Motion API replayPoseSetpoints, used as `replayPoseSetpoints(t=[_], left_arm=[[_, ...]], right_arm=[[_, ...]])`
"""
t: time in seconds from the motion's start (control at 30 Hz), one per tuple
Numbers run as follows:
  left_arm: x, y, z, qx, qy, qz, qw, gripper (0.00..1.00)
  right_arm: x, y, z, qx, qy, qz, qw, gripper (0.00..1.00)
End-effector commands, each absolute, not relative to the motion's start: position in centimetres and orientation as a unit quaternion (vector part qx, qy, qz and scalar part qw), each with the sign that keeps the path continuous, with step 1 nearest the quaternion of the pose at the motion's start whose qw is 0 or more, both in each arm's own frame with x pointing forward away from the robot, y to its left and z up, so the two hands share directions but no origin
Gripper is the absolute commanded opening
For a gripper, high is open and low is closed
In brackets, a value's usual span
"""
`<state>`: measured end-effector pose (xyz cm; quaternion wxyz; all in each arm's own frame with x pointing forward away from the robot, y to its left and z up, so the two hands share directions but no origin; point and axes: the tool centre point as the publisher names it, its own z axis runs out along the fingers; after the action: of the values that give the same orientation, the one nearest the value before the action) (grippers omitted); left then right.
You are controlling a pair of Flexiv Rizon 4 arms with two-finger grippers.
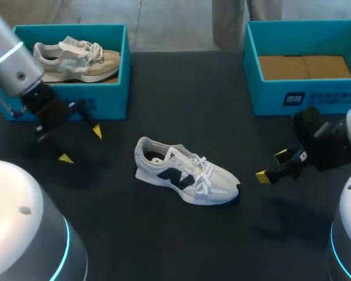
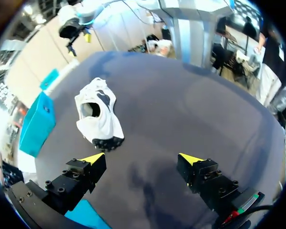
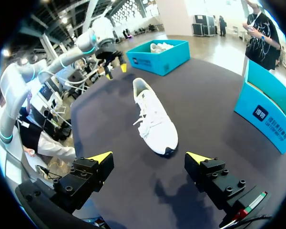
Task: Take the shoe out of the shoebox, open the shoe tongue, remove and reinsert the insole, then place the shoe into the shoebox
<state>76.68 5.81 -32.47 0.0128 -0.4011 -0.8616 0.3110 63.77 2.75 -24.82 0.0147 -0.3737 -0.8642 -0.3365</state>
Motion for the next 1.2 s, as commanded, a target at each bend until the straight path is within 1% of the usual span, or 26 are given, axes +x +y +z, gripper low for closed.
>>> replayPoseSetpoints(t=[0.03, 0.23, 0.43, 0.5, 1.07, 1.2], left_arm=[[76.4, 6.7, -33.8, -0.361, -0.854, 0.372, -0.041, 1.0], [76.1, 7.5, -34.4, -0.333, -0.856, 0.394, -0.042, 1.0], [75.8, 8.2, -33.8, -0.321, -0.859, 0.397, -0.046, 1.0], [75.5, 8.2, -33.4, -0.331, -0.857, 0.392, -0.036, 1.0], [75.5, 8.2, -33.4, -0.331, -0.857, 0.392, -0.036, 1.0], [75.8, 8.0, -33.8, -0.263, -0.866, 0.426, -0.015, 1.0]], right_arm=[[63.6, 2.7, -24.8, -0.373, -0.864, -0.338, 0.014, 1.0], [63.6, 2.7, -24.8, -0.373, -0.864, -0.338, 0.014, 1.0], [63.6, 2.7, -24.8, -0.373, -0.864, -0.338, 0.014, 1.0], [63.6, 2.7, -24.8, -0.373, -0.864, -0.338, 0.014, 1.0], [63.6, 2.7, -24.8, -0.373, -0.864, -0.338, 0.014, 1.0], [63.6, 2.7, -24.8, -0.373, -0.864, -0.338, 0.014, 1.0]])
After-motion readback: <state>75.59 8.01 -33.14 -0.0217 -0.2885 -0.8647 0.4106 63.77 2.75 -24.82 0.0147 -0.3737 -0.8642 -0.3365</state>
